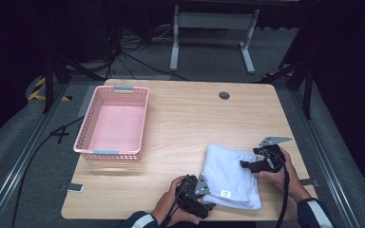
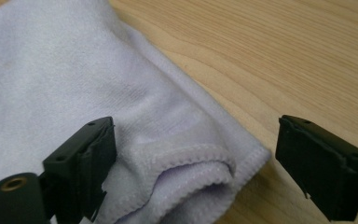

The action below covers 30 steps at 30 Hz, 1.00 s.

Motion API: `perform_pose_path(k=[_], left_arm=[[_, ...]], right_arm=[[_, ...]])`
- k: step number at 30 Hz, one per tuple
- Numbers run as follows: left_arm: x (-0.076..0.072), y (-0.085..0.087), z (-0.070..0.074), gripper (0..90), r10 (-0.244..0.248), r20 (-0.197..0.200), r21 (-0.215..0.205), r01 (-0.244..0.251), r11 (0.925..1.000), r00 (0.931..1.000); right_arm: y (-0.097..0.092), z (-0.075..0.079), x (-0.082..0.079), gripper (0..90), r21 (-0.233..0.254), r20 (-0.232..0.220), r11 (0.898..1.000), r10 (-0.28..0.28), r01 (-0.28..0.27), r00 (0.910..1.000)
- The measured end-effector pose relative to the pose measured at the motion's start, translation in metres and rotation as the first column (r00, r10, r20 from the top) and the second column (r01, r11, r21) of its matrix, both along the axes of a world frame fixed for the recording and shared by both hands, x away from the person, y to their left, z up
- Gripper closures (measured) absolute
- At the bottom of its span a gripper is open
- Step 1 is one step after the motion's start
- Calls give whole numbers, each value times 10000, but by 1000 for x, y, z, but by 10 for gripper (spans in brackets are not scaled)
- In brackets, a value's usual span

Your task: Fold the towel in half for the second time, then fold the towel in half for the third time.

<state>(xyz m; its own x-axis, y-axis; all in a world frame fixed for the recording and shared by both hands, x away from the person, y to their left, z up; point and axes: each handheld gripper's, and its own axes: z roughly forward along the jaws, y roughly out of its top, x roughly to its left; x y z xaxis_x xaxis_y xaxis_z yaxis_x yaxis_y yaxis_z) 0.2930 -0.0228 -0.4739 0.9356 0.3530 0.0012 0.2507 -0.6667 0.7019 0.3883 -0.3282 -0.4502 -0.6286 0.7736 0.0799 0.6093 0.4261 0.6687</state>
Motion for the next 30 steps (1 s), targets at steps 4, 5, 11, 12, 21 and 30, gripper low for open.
perform_pose_path(k=[4,5,11,12,21,30], left_arm=[[2,1,0,241,60,99,-163,-58,9999,9999],[3,1,0,248,-15,121,-214,18,9998,9999],[5,1,1,482,-227,165,-326,232,9992,9996],[6,1,1,482,-287,178,-325,292,9990,9994],[11,2,3,659,-492,255,-261,499,9984,9985],[19,13,11,681,-517,291,-282,525,9982,9982]], right_arm=[[1,-8,3,26,-23,-304,9998,-220,220,9993],[0,-7,3,26,-138,-269,9998,-126,122,9996],[3,-3,-9,304,150,-341,9995,282,-277,9990],[3,-3,-9,304,150,-341,9995,282,-277,9990],[1,-5,-13,635,1315,-734,9894,715,-614,9947],[6,3,-10,660,1152,-302,9895,916,-876,9953]])
